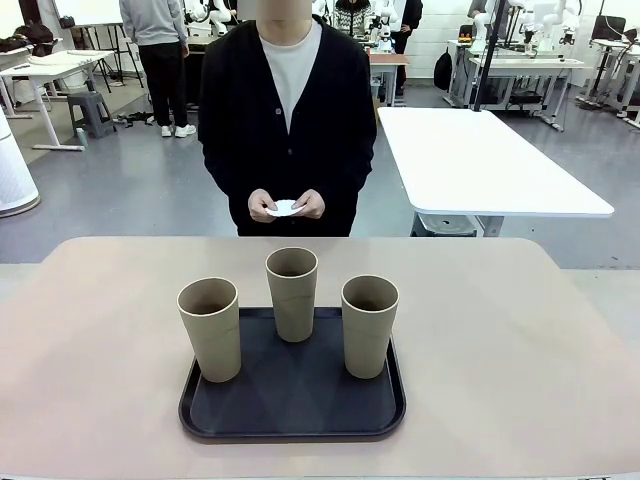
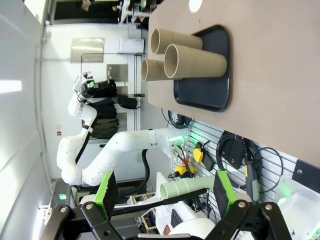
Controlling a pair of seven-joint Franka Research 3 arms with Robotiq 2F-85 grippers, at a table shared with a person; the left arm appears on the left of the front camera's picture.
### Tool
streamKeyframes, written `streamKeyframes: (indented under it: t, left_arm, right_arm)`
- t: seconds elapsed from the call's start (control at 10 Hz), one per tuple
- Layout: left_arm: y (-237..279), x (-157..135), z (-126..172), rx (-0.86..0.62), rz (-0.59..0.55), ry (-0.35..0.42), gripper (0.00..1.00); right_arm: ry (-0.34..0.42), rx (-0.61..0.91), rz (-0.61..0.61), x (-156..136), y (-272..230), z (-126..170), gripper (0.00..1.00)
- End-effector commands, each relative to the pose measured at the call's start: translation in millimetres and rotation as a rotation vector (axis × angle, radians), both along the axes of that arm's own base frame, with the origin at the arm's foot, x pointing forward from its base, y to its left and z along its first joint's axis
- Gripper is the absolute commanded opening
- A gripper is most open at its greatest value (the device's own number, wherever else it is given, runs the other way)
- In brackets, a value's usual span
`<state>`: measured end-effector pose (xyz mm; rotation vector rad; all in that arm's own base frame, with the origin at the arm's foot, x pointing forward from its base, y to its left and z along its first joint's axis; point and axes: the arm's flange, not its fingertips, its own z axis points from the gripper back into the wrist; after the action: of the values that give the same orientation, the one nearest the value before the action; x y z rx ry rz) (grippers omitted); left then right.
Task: Place coasters on the table and set cups on them.
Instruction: Pick up one Reusable plastic cup and place it on a coaster set by the human.
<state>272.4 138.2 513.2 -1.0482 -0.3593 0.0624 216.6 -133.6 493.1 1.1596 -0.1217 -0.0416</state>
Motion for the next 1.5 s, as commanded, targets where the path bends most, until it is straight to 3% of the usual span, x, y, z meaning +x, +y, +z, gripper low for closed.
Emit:
streamKeyframes:
  t: [0.0, 0.3, 0.5, 0.6, 0.7, 1.0, 1.2, 1.3, 1.4]
  left_arm:
    - [1.9, 0.5, 1.0, -0.014, -0.005, -0.02, 1.0]
    - [1.9, 0.5, 1.0, -0.014, -0.005, -0.02, 1.0]
    - [1.9, 0.5, 1.0, -0.014, -0.005, -0.02, 1.0]
    - [1.9, 0.5, 1.0, -0.014, -0.005, -0.02, 1.0]
    - [1.9, 0.5, 1.0, -0.014, -0.005, -0.02, 1.0]
    - [1.9, 0.5, 1.0, -0.014, -0.005, -0.02, 1.0]
    - [1.9, 0.5, 1.0, -0.014, -0.005, -0.02, 1.0]
    - [1.9, 0.5, 1.0, -0.014, -0.005, -0.02, 1.0]
    - [1.9, 0.5, 1.0, -0.014, -0.005, -0.02, 1.0]
  right_arm:
    - [-0.068, -0.168, 0.159, 18.1, 25.3, 29.2, 1.0]
    - [-0.238, -0.522, 0.309, 67.5, 98.1, 66.5, 1.0]
    - [-0.532, -0.768, 0.417, 75.0, 159.9, 53.4, 1.0]
    - [-0.691, -0.822, 0.464, 75.8, 185.4, 44.0, 1.0]
    - [-0.801, -0.858, 0.499, 80.5, 206.8, 33.3, 1.0]
    - [-0.866, -0.772, 0.574, 83.5, 231.7, 5.0, 1.0]
    - [-0.83, -0.739, 0.579, 88.3, 231.1, -7.2, 1.0]
    - [-0.853, -0.805, 0.563, 98.8, 240.1, 33.8, 1.0]
    - [-0.853, -0.805, 0.563, 98.8, 240.1, 33.8, 1.0]
